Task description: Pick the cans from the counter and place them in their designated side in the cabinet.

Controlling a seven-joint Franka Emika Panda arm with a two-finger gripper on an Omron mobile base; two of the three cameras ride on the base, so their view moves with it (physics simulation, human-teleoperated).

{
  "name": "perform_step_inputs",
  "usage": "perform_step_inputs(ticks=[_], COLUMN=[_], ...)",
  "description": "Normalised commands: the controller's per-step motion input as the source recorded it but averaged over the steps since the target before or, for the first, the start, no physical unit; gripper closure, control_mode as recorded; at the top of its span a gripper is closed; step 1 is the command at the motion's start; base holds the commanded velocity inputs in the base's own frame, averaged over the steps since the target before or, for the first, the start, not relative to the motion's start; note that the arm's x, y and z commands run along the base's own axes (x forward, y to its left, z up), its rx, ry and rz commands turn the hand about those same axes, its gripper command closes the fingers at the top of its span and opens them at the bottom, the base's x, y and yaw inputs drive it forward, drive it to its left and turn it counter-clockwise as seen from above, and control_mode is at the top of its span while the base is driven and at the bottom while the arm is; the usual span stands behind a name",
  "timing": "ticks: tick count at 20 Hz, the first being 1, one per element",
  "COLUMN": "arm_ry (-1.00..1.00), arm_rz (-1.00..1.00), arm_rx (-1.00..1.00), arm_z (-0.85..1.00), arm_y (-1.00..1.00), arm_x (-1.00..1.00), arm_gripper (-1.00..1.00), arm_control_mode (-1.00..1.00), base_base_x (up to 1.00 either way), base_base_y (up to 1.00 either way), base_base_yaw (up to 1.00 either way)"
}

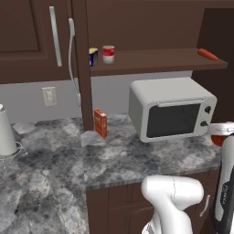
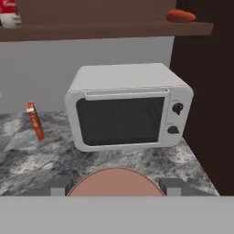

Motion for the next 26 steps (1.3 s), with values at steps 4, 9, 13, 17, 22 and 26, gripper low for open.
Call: perform_step_inputs(ticks=[4, 9, 13, 17, 22, 26], arm_ry=[-0.15, -0.13, -0.13, -0.11, -0.08, -0.03], arm_rz=[0.00, 0.00, 0.00, 0.00, 0.00, 0.00], arm_rx=[0.00, 0.00, 0.00, 0.00, 0.00, 0.00], arm_z=[0.38, 0.35, 0.33, 0.32, 0.27, 0.28], arm_y=[0.19, 0.18, 0.19, 0.23, 0.15, 0.13], arm_x=[-0.19, -0.13, -0.11, -0.08, -0.08, -0.09], arm_gripper=[1.00, 1.00, 1.00, 1.00, 1.00, 1.00], arm_control_mode=[-1.00, -1.00, -1.00, -1.00, -1.00, -1.00], base_base_x=[0.00, 0.00, 0.00, 0.00, 0.00, 0.00], base_base_y=[0.00, 0.00, 0.00, 0.00, 0.00, 0.00], base_base_yaw=[0.00, 0.00, 0.00, 0.00, 0.00, 0.00])
